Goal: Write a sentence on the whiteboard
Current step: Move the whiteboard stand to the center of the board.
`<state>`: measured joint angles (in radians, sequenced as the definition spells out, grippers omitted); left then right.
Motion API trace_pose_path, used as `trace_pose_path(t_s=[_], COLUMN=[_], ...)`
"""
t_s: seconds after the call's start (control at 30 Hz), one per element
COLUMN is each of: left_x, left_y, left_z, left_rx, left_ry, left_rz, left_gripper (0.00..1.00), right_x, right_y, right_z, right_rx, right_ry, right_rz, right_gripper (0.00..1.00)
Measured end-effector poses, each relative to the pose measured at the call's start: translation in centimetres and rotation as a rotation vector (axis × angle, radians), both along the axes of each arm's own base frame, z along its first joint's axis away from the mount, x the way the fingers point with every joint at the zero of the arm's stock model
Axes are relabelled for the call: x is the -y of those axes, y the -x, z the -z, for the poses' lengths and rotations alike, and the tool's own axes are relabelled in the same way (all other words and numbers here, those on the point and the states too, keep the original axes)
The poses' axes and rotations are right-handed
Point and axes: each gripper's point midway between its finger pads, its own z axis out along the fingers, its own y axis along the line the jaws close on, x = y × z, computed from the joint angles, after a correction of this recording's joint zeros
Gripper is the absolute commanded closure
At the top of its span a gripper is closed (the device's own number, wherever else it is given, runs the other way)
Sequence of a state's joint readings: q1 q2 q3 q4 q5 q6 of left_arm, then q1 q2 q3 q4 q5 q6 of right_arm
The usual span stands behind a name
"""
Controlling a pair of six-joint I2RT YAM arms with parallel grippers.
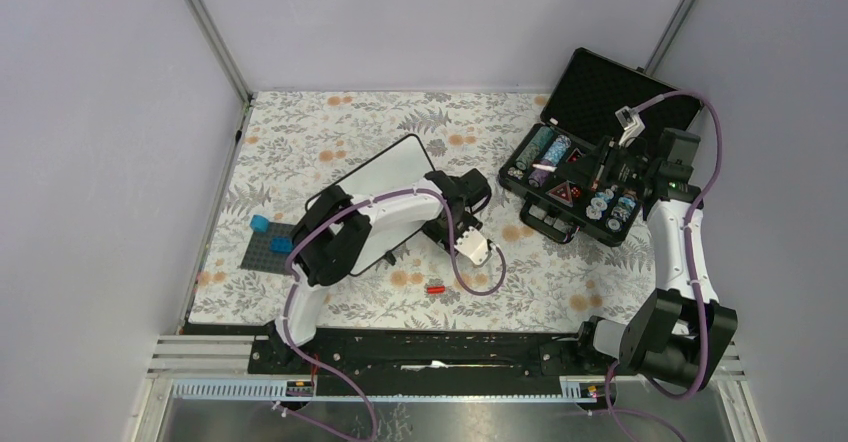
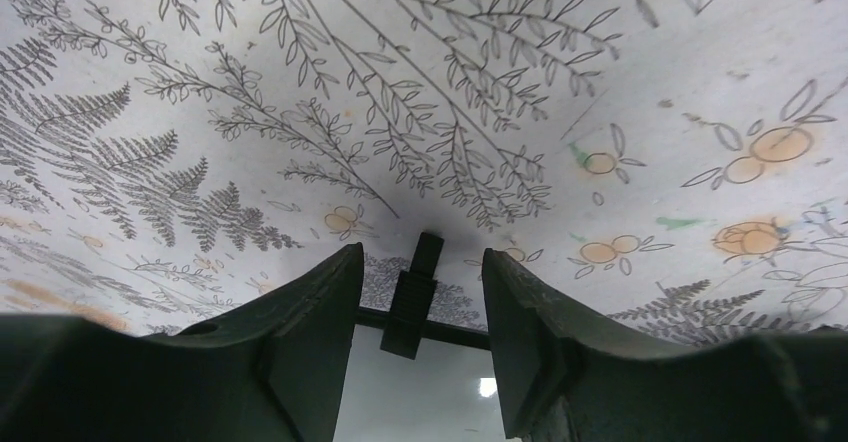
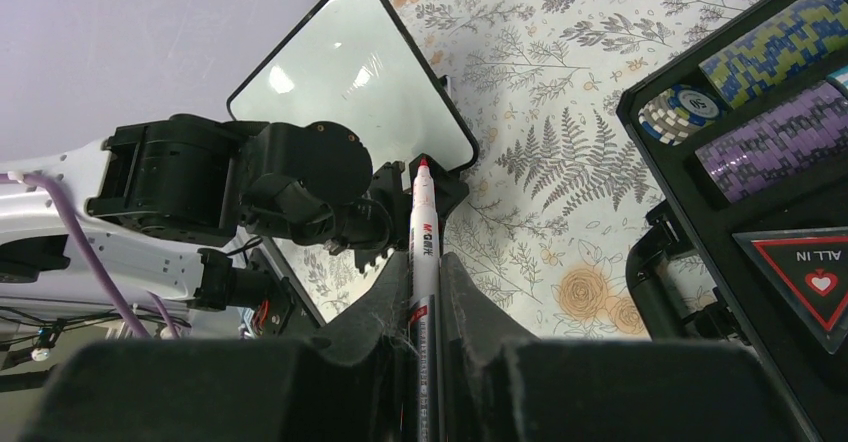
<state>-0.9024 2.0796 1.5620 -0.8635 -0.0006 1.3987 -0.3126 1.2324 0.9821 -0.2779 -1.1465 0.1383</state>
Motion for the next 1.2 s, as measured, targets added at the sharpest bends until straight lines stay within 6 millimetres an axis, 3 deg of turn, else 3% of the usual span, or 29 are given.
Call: trace_pose_path(t_s=[0.13,0.27,0.4,0.63,1.03,1.2], left_x=[-0.2,-0.7,-1.0,-0.4,4.8,6.3], left_y=[-1.0,-1.7,-1.6,-0.6,2.7,3.7], left_z=[0.2,0.9,0.9,0.8,1.0,1.0], left_rx=[0.019,0.022,0.02,0.021,0.05,0.065], left_ry=[-0.022,-0.055,-0.08,-0.115,-0.135,-0.137], left_rz=[0.008,0.012,0.033,0.095,0.244,0.282], left_gripper=[0.53,0.73,0.86,1.0,1.0,0.91], right_x=[0.0,0.1,0.2,0.5,1.4,1.8], right_y=[0.1,0.1,0.1,0.1,0.0,0.0], right_z=[0.2,0.4,0.4,0.5,0.9,0.9], right_rx=[-0.003,-0.001,0.002,0.002,-0.004,-0.002], right_ry=[0.0,0.0,0.001,-0.003,-0.009,-0.013], right_rz=[0.0,-0.002,0.0,0.001,0.026,0.037], right_gripper=[1.0,1.0,1.0,1.0,1.0,1.0])
